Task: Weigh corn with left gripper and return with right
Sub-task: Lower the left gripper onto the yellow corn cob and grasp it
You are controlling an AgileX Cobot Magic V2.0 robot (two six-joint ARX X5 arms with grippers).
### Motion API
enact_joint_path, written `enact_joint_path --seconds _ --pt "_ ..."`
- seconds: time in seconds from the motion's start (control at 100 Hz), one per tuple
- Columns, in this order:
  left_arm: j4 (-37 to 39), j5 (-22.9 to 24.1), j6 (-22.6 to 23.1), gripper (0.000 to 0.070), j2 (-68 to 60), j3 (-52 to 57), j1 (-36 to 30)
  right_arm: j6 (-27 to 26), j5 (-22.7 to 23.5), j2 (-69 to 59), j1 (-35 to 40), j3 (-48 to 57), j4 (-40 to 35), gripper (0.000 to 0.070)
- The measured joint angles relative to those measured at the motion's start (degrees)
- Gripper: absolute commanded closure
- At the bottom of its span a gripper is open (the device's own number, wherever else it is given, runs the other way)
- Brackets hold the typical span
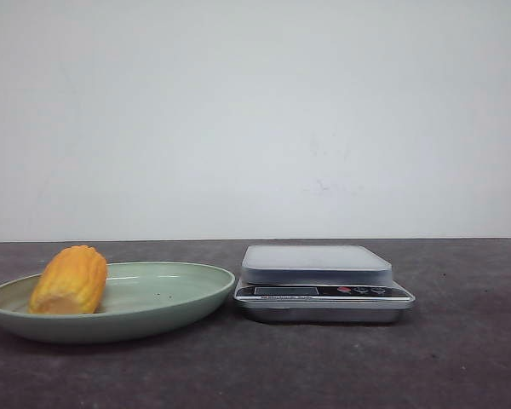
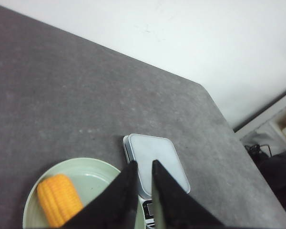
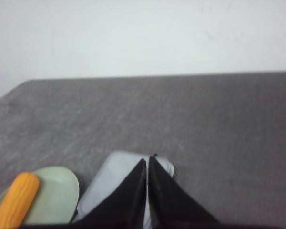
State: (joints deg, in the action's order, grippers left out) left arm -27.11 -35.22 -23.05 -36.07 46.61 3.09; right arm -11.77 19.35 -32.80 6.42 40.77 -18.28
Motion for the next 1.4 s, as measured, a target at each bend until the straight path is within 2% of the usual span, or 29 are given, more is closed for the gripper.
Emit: enact_joint_path --seconds 0.1,0.15,0.19,0.31,0.35,0.38,0.43,0.6,0.74,0.81,1.0,1.2,1.4 --pt "-1.0 1.1 1.4 0.067 -1.8 2.7 -0.7 0.0 0.0 0.1 0.0 0.0 1.8 0.0442" --pt "-0.7 1.6 2.5 0.0639 -2.7 3.9 -1.1 0.0 0.0 0.1 0.0 0.0 2.8 0.0375" --pt "-0.3 2.0 3.3 0.0551 -3.3 4.3 -1.4 0.0 0.0 0.1 0.0 0.0 3.0 0.0329" --pt "-0.5 2.3 4.5 0.0157 -4.4 4.5 -1.5 0.0 0.0 0.1 0.0 0.0 3.1 0.0213" --pt "-0.5 2.8 4.6 0.0075 -4.6 4.5 -1.5 0.0 0.0 0.1 0.0 0.0 3.2 0.0177" --pt "-0.5 3.7 4.7 0.0046 -4.8 4.5 -1.5 0.2 0.0 0.1 0.0 0.0 3.4 0.0156" --pt "-0.5 4.5 5.0 0.0043 -5.1 4.5 -1.5 0.6 0.0 0.1 0.0 0.0 3.6 0.0133" --pt "-1.7 4.9 5.1 0.0043 -5.8 4.5 -1.6 1.2 -0.1 0.1 0.0 0.0 3.9 0.0123" --pt "-2.8 4.9 5.2 0.0077 -7.2 4.4 -2.1 1.4 -0.1 0.0 0.0 0.0 4.3 0.0038" --pt "-3.8 5.8 5.4 0.0077 -9.1 4.5 -3.3 1.4 -0.1 -0.1 0.0 0.0 4.4 0.0026" --pt "-6.6 12.6 5.5 0.0076 -18.7 4.5 -10.7 1.4 -0.1 -0.9 0.0 0.0 4.4 0.0026" --pt "-5.5 20.4 5.5 0.0075 -29.8 4.5 -20.4 1.5 -0.1 -2.0 0.0 0.0 4.3 0.0027" --pt "-2.3 24.6 4.6 0.0073 -41.5 4.4 -21.9 1.4 -0.1 -2.1 0.0 0.0 3.5 0.0027"
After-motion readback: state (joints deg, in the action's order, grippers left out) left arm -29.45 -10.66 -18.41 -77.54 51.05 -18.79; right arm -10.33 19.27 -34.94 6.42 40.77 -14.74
